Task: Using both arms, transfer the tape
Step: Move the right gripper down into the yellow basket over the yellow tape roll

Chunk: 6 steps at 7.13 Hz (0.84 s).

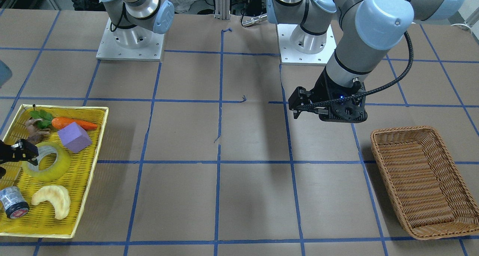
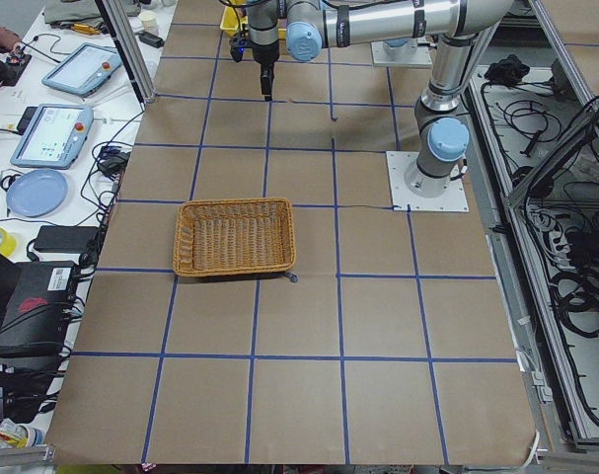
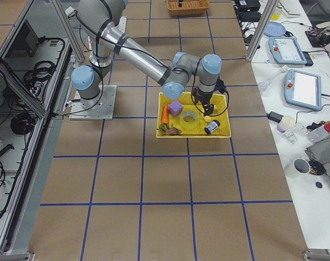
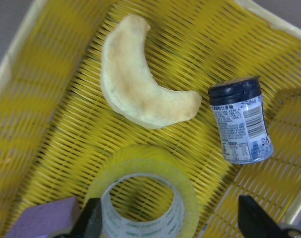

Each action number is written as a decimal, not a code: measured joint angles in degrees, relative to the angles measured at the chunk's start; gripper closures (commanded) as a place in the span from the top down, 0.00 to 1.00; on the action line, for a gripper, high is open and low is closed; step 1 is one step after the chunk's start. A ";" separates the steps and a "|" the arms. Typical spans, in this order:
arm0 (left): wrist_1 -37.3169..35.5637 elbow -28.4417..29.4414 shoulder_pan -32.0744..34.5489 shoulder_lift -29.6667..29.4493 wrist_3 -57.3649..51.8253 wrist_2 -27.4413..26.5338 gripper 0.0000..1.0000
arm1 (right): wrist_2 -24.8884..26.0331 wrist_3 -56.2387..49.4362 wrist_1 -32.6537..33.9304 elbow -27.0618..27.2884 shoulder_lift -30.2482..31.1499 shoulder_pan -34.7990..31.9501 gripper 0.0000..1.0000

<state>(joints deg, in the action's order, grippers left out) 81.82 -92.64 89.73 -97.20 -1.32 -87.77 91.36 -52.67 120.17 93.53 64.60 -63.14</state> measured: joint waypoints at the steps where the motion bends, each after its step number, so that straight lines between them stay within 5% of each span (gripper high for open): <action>1: 0.00 -0.01 0.00 0.00 0.00 0.03 1.00 | 0.24 -0.25 1.01 0.34 -1.79 0.78 0.69; 2: 0.00 -0.05 0.00 -0.01 0.00 0.04 1.00 | 0.63 0.01 1.18 1.12 -2.68 1.20 0.47; 3: 0.00 -0.07 0.03 0.00 0.00 0.07 1.00 | 1.08 0.75 1.08 2.26 -2.90 1.36 0.15; 4: 0.00 -0.08 0.06 0.00 0.00 0.09 1.00 | 1.81 1.64 0.59 3.22 -2.81 1.40 0.00; 6: 0.00 -0.08 0.09 -0.01 0.00 0.12 1.00 | 2.91 2.65 -0.69 3.25 -2.55 1.43 0.00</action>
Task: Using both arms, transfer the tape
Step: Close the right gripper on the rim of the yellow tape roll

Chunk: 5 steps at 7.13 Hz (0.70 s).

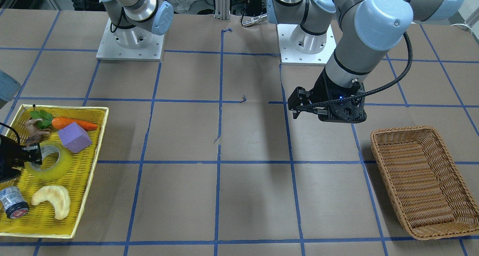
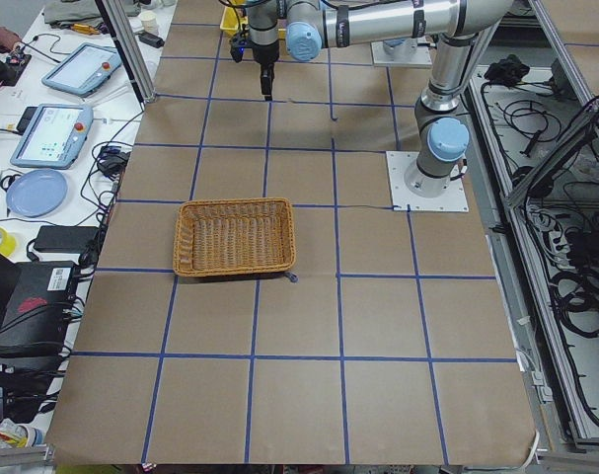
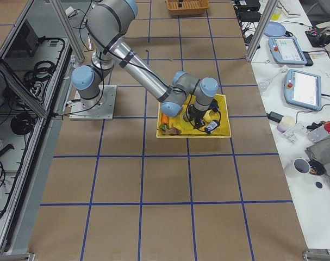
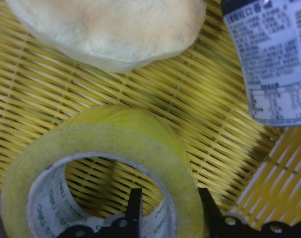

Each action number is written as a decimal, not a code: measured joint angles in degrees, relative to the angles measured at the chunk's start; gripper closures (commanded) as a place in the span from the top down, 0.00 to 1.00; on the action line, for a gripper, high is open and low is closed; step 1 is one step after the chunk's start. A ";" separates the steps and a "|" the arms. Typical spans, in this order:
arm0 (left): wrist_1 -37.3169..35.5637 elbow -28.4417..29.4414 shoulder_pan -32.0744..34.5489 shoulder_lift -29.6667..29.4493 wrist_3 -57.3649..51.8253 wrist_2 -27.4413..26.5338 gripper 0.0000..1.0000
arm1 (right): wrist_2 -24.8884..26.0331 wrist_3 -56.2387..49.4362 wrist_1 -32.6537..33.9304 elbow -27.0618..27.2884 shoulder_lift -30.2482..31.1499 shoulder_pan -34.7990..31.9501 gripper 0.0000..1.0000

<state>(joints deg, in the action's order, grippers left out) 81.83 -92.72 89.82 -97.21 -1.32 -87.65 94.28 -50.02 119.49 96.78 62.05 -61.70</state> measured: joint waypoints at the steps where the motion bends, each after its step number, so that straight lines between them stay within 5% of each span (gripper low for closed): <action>1: 0.00 0.01 0.00 0.00 0.00 0.01 1.00 | 0.14 0.07 -0.32 -0.51 0.43 0.00 0.00; 5: 0.00 0.05 0.06 0.19 0.06 -0.07 1.00 | -0.51 1.52 -5.67 -8.49 2.51 -2.79 0.00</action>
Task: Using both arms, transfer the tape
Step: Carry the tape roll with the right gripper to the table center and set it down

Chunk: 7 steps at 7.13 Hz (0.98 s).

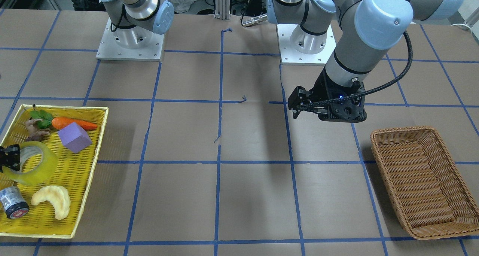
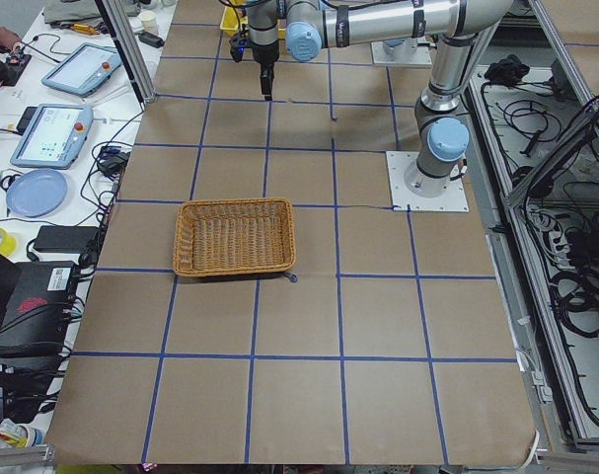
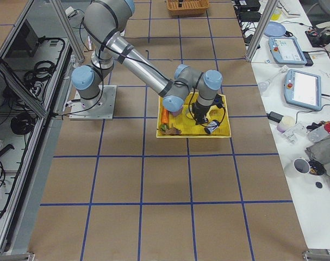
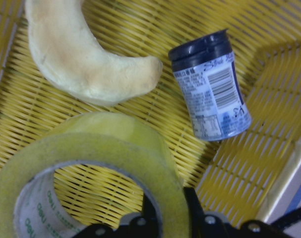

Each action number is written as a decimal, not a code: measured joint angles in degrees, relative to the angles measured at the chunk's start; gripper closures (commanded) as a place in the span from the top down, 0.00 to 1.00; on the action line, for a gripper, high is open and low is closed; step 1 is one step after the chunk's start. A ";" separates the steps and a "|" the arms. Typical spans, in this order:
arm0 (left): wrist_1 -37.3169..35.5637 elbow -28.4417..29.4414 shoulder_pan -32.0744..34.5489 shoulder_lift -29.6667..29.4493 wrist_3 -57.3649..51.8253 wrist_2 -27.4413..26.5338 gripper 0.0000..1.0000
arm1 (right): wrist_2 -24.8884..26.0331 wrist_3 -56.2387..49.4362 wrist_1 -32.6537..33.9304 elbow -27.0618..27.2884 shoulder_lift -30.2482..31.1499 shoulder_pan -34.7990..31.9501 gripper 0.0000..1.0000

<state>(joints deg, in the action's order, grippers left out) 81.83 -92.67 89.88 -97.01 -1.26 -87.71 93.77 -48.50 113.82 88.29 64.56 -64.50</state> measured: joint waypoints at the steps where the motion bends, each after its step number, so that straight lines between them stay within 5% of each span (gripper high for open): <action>1: 0.00 0.02 0.00 0.13 0.02 -0.06 1.00 | -0.16 2.27 -1.48 -2.51 0.27 -2.88 0.00; 7: 0.09 0.01 -0.18 0.47 -0.06 -0.26 1.00 | -4.35 42.18 -1.38 -3.93 -1.59 -30.24 0.00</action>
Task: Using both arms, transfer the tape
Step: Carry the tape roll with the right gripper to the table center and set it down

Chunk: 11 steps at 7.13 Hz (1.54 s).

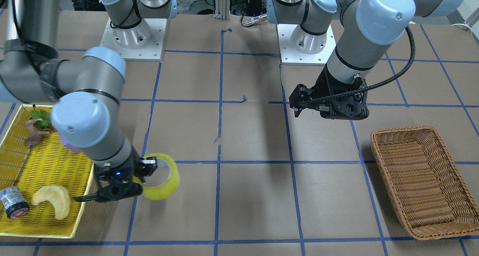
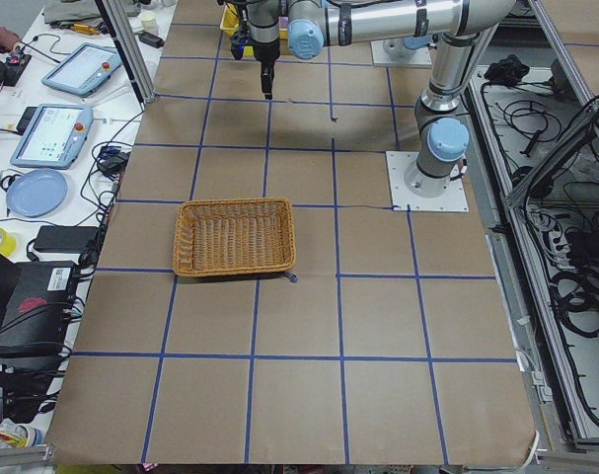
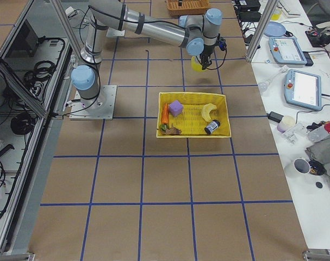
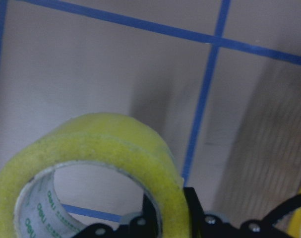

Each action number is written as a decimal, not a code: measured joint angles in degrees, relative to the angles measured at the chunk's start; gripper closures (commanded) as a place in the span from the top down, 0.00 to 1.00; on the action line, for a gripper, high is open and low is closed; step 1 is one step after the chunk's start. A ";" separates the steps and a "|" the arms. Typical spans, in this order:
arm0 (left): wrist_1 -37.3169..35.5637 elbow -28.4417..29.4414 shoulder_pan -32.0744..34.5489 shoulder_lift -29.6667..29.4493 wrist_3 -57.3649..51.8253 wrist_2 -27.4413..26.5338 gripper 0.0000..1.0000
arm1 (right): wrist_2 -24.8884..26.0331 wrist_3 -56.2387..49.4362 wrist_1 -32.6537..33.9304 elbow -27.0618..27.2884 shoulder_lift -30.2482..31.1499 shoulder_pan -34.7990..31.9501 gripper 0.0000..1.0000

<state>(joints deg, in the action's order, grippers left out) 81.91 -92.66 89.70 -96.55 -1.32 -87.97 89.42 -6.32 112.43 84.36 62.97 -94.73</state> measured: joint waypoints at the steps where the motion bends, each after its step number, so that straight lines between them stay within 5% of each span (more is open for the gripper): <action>1: 0.00 -0.03 -0.12 -0.11 0.00 0.07 1.00 | -0.78 7.35 2.13 0.40 -1.28 -3.95 0.00; 5: 0.00 -0.12 -0.21 -0.40 0.54 0.24 1.00 | -0.11 17.51 6.67 2.15 -6.13 -11.75 0.00; 6: 0.00 -0.12 -0.18 -0.37 0.61 0.20 1.00 | 0.14 17.55 6.77 2.66 -6.58 -12.26 0.73; 7: -0.12 -0.22 -0.16 -0.38 0.62 0.20 1.00 | 0.27 17.60 6.81 2.92 -7.03 -12.56 1.00; 11: -0.54 -1.96 -0.14 -0.25 1.05 0.34 1.00 | 0.57 18.13 6.27 0.78 -4.56 -12.50 1.00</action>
<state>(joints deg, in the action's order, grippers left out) 81.37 -94.62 89.56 -96.80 -0.27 -87.63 89.99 11.82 118.70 85.14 58.40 -107.24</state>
